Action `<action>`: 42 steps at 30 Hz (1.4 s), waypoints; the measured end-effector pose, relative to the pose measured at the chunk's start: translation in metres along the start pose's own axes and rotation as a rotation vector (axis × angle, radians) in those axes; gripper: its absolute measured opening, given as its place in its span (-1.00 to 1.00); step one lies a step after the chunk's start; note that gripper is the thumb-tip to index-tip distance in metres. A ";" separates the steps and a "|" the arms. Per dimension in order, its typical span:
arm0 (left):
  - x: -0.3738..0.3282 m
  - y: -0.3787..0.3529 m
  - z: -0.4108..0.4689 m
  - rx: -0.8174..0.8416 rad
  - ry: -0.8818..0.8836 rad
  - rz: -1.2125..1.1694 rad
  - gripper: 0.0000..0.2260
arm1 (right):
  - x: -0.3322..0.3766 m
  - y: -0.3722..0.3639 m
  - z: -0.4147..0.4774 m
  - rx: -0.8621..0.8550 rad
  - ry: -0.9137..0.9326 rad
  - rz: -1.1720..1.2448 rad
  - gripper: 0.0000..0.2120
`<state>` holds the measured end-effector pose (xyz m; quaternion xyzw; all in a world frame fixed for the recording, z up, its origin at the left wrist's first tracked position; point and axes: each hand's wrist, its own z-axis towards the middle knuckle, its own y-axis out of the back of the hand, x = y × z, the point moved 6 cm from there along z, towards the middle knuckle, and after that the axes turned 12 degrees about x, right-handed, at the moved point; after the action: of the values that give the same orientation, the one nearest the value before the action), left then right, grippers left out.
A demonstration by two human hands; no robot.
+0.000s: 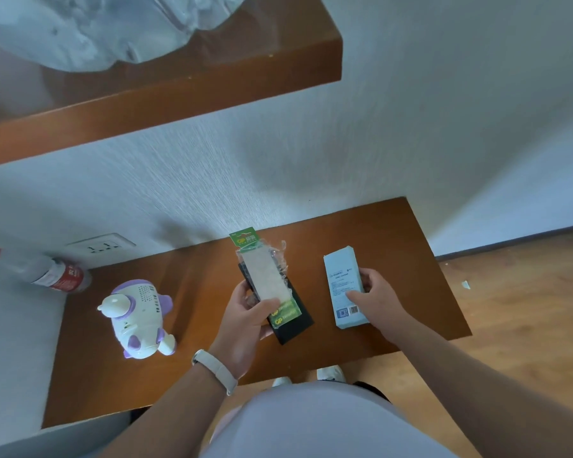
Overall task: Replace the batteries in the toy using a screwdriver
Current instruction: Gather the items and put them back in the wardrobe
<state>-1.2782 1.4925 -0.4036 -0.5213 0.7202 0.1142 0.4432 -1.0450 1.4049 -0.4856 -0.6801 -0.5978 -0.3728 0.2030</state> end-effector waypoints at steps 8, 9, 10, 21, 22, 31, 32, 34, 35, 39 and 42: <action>-0.019 0.000 -0.015 0.215 -0.003 0.107 -0.57 | 0.021 -0.019 -0.067 -0.076 0.020 0.277 -0.57; -0.023 -0.001 -0.018 0.243 -0.007 0.131 -0.59 | 0.023 -0.024 -0.078 -0.080 0.032 0.324 -0.58; -0.027 -0.002 -0.020 0.273 -0.012 0.154 -0.60 | 0.027 -0.028 -0.090 -0.083 0.048 0.374 -0.58; -0.044 -0.040 -0.036 0.676 -0.041 0.307 -0.59 | 0.045 -0.055 -0.207 -0.236 0.249 0.746 -0.64; -0.044 -0.046 -0.038 0.712 -0.039 0.316 -0.59 | 0.043 -0.055 -0.214 -0.252 0.257 0.769 -0.64; -0.025 -0.111 -0.053 0.884 -0.026 0.384 -0.47 | 0.021 -0.023 -0.264 -0.374 0.381 0.904 -0.64; -0.022 -0.120 -0.054 0.889 -0.020 0.393 -0.46 | 0.016 -0.015 -0.269 -0.382 0.388 0.920 -0.64; -0.015 -0.144 -0.055 0.903 -0.005 0.406 -0.44 | 0.003 0.003 -0.280 -0.413 0.401 0.967 -0.63; -0.010 -0.158 -0.056 0.914 0.000 0.412 -0.44 | -0.006 0.014 -0.287 -0.438 0.407 0.993 -0.63; 0.016 -0.228 -0.066 0.944 0.043 0.428 -0.51 | -0.044 0.064 -0.327 -0.531 0.428 1.063 -0.63; 0.048 -0.292 -0.079 0.996 0.076 0.457 -0.54 | -0.079 0.107 -0.363 -0.599 0.460 1.110 -0.63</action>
<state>-1.0740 1.2861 -0.3071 -0.0825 0.7975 -0.1661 0.5741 -1.0380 1.0685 -0.2946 -0.8167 0.0282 -0.4984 0.2895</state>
